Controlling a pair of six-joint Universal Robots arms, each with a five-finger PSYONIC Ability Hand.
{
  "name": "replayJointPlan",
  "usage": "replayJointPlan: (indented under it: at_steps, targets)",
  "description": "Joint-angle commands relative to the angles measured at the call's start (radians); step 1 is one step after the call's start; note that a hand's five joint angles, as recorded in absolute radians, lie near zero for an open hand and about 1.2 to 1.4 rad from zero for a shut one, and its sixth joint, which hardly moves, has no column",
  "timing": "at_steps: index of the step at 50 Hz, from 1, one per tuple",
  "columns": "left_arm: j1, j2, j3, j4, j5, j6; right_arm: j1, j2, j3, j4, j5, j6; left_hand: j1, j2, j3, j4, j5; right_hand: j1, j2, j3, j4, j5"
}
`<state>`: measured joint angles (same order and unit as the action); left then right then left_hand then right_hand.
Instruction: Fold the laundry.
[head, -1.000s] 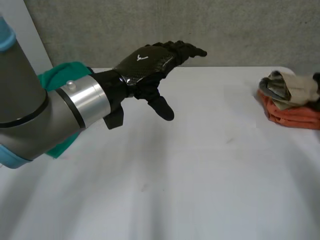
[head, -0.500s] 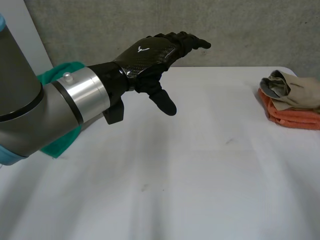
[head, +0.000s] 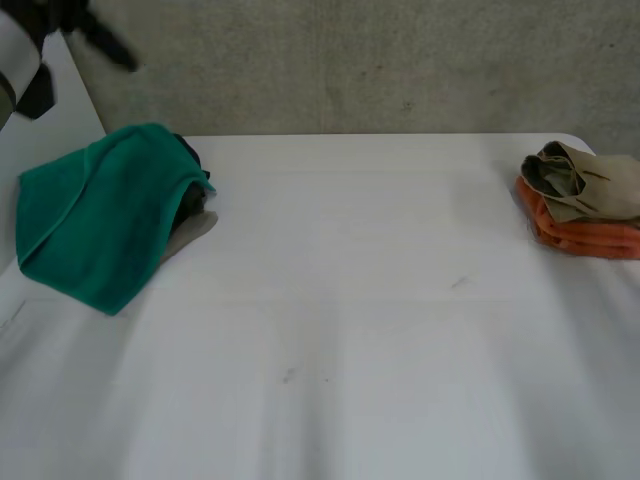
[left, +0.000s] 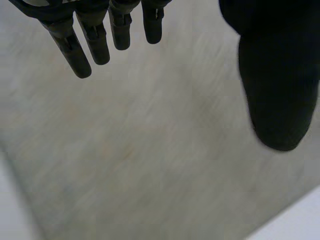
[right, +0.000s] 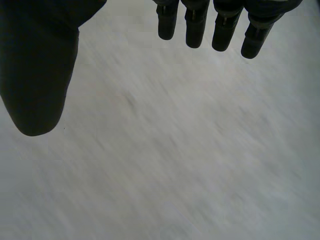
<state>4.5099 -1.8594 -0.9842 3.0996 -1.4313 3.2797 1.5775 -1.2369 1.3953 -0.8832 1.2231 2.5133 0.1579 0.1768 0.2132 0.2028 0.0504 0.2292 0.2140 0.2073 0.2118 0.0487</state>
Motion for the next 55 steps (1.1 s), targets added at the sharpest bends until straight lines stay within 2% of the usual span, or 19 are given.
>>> replayJointPlan:
  at_steps: [1,6,11,13,14,16,19,22,25,26,33,40,45,47,48,49,51,52,55]
  targets:
    - [0.124,-0.326,0.070,0.025,0.022,0.230,0.162,0.019,0.224,0.108,-0.021,0.009,0.017,-0.002,-0.039,-0.028,-0.050,-0.055,-0.040,-0.033,-0.037,-0.049]
    - [0.164,-0.579,0.168,0.132,0.098,0.253,0.206,0.073,0.287,0.217,0.038,-0.004,0.017,-0.002,-0.039,-0.028,-0.050,-0.055,-0.040,-0.033,-0.037,-0.049]
    - [0.170,-0.747,0.268,0.217,0.129,0.255,0.208,0.100,0.333,0.242,0.056,-0.013,0.034,0.015,-0.021,-0.011,-0.033,-0.055,-0.040,-0.033,-0.037,-0.049]
    - [0.172,-0.785,0.300,0.218,0.131,0.255,0.203,0.100,0.353,0.234,0.058,-0.011,0.277,0.258,0.222,0.232,0.210,-0.055,-0.040,-0.033,-0.037,-0.049]
    - [0.173,-0.806,0.320,0.214,0.127,0.253,0.199,0.100,0.359,0.230,0.058,-0.010,0.691,0.672,0.636,0.646,0.624,-0.055,-0.040,-0.033,-0.037,-0.049]
    - [0.172,-0.807,0.326,0.212,0.118,0.252,0.187,0.094,0.375,0.218,0.059,-0.005,1.236,1.217,1.180,1.191,1.169,-0.055,-0.040,-0.033,-0.037,-0.049]
    - [0.161,-0.736,0.302,0.224,0.079,0.252,0.173,0.083,0.386,0.205,0.061,-0.001,1.238,1.219,1.183,1.193,1.171,-0.055,-0.040,-0.033,-0.037,-0.049]
    - [0.135,-0.608,0.242,0.272,0.036,0.229,0.156,0.065,0.393,0.194,0.061,0.012,1.238,1.219,1.183,1.193,1.171,-0.055,-0.040,-0.033,-0.037,-0.049]
    - [0.100,-0.491,0.190,0.321,0.032,0.196,0.148,0.053,0.395,0.191,0.061,0.033,1.238,1.219,1.183,1.193,1.171,-0.055,-0.040,-0.033,-0.037,-0.049]
    - [0.072,-0.412,0.155,0.344,0.043,0.167,0.148,0.051,0.395,0.191,0.061,0.042,1.238,1.219,1.183,1.193,1.171,-0.055,-0.040,-0.033,-0.037,-0.049]
    - [-0.087,-0.143,0.041,0.344,0.104,0.023,0.153,0.033,0.407,0.199,0.076,0.078,1.238,1.219,1.183,1.193,1.171,-0.055,-0.040,-0.033,-0.037,-0.049]
    - [-0.270,-0.084,-0.054,0.281,0.098,-0.022,0.142,0.002,0.419,0.207,0.079,0.084,1.238,1.219,1.183,1.193,1.171,-0.055,-0.040,-0.033,-0.037,-0.049]
    - [-0.431,-0.164,-0.146,0.222,0.068,-0.043,0.121,-0.009,0.416,0.214,0.084,0.094,1.238,1.219,1.183,1.193,1.171,-0.055,-0.040,-0.033,-0.037,-0.049]
    - [-0.465,-0.199,-0.162,0.221,0.058,-0.029,0.111,-0.004,0.415,0.220,0.079,0.102,1.238,1.219,1.183,1.193,1.171,-0.055,-0.040,-0.033,-0.037,-0.049]
    - [-0.471,-0.213,-0.166,0.225,0.051,-0.017,0.108,-0.003,0.415,0.221,0.079,0.104,1.186,1.167,1.131,1.141,1.119,-0.055,-0.040,-0.033,-0.037,-0.049]
    - [-0.463,-0.230,-0.175,0.232,0.031,0.021,0.107,-0.001,0.413,0.222,0.081,0.104,0.715,0.696,0.660,0.670,0.648,-0.055,-0.040,-0.033,-0.037,-0.049]
    - [-0.443,-0.234,-0.183,0.244,0.011,0.073,0.099,0.008,0.413,0.221,0.079,0.102,0.199,0.180,0.144,0.154,0.132,-0.055,-0.040,-0.033,-0.037,-0.049]
    - [-0.430,-0.237,-0.185,0.251,0.003,0.104,0.096,0.016,0.412,0.221,0.078,0.102,0.017,-0.002,-0.039,-0.028,-0.050,-0.055,-0.040,-0.033,-0.037,-0.049]
    - [-0.336,-0.238,-0.191,0.269,-0.011,0.230,0.091,0.031,0.401,0.222,0.076,0.099,0.017,-0.002,-0.039,-0.028,-0.050,-0.055,-0.040,-0.033,-0.037,-0.049]
